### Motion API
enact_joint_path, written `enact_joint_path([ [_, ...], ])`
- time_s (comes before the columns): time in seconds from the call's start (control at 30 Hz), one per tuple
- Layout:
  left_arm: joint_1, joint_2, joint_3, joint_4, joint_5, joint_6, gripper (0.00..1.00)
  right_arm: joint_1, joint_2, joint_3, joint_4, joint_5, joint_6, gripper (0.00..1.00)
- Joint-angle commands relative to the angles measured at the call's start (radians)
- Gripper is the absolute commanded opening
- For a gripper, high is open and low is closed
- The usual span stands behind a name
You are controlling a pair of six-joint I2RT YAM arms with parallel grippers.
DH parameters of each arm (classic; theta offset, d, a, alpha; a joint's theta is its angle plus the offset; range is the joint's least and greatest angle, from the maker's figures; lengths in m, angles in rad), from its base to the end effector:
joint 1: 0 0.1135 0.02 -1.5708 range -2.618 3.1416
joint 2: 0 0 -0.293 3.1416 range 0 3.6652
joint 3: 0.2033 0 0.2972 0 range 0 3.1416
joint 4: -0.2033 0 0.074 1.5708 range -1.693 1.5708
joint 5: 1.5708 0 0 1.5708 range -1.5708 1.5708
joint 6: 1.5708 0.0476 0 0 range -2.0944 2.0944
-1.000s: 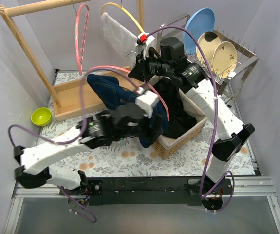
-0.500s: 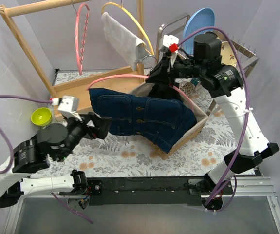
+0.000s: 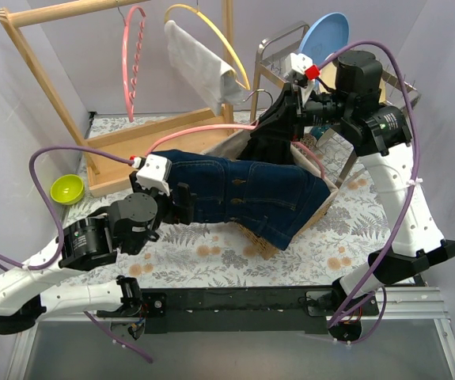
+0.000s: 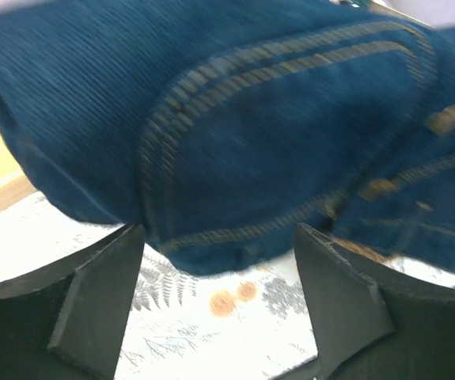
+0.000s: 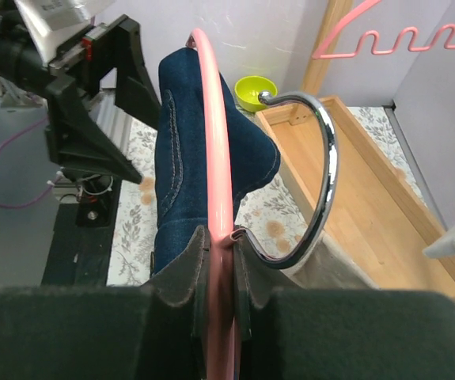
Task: Place the skirt on the hanger
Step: Place skirt on hanger
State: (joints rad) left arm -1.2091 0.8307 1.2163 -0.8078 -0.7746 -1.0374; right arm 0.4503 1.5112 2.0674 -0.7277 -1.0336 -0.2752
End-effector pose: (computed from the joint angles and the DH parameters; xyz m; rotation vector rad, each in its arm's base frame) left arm 0.0906 -0.1454 0.4507 -0.3326 1.9127 -0.7636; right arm 0.2658 0.1739 0.5938 -1.2765 1.2178 1.0182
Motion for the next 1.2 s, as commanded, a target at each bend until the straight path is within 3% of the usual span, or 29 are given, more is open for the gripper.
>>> enact_joint_path([
  [0.0,0.109,0.005,-0.015,0.076,0.070,0.088,0.72,-0.036,-0.078,-0.004,0.125,-0.120,0.045,0.01],
  [0.13,0.307,0.036,-0.020,0.120,0.341,0.148,0.58,-0.074,-0.100,-0.043,0.152,-0.154,0.065,0.01],
  [0.23,0.429,0.079,-0.024,0.148,0.510,0.174,0.33,-0.097,-0.101,-0.052,0.155,-0.167,0.068,0.01],
  [0.3,0.447,0.094,-0.015,0.154,0.549,0.174,0.18,-0.108,-0.103,-0.059,0.151,-0.171,0.062,0.01],
  [0.5,0.453,0.035,0.025,0.145,0.595,0.178,0.00,-0.150,-0.082,-0.069,0.120,-0.149,0.024,0.01],
  [0.67,0.453,-0.005,0.069,0.095,0.479,0.191,0.00,-0.148,-0.071,-0.101,0.073,-0.121,-0.053,0.01],
  [0.93,0.453,0.042,0.100,0.068,0.416,0.177,0.00,-0.082,-0.068,-0.127,-0.079,-0.074,-0.214,0.01],
  [1.07,0.454,0.068,0.108,-0.012,0.365,0.142,0.01,-0.079,-0.089,-0.128,-0.061,-0.034,-0.216,0.01],
  [1.13,0.457,0.065,0.083,-0.066,0.287,0.103,0.17,-0.079,-0.109,-0.127,-0.015,-0.019,-0.179,0.01],
  [1.17,0.457,0.042,0.072,-0.073,0.259,0.088,0.33,-0.079,-0.109,-0.125,-0.003,-0.019,-0.165,0.01],
])
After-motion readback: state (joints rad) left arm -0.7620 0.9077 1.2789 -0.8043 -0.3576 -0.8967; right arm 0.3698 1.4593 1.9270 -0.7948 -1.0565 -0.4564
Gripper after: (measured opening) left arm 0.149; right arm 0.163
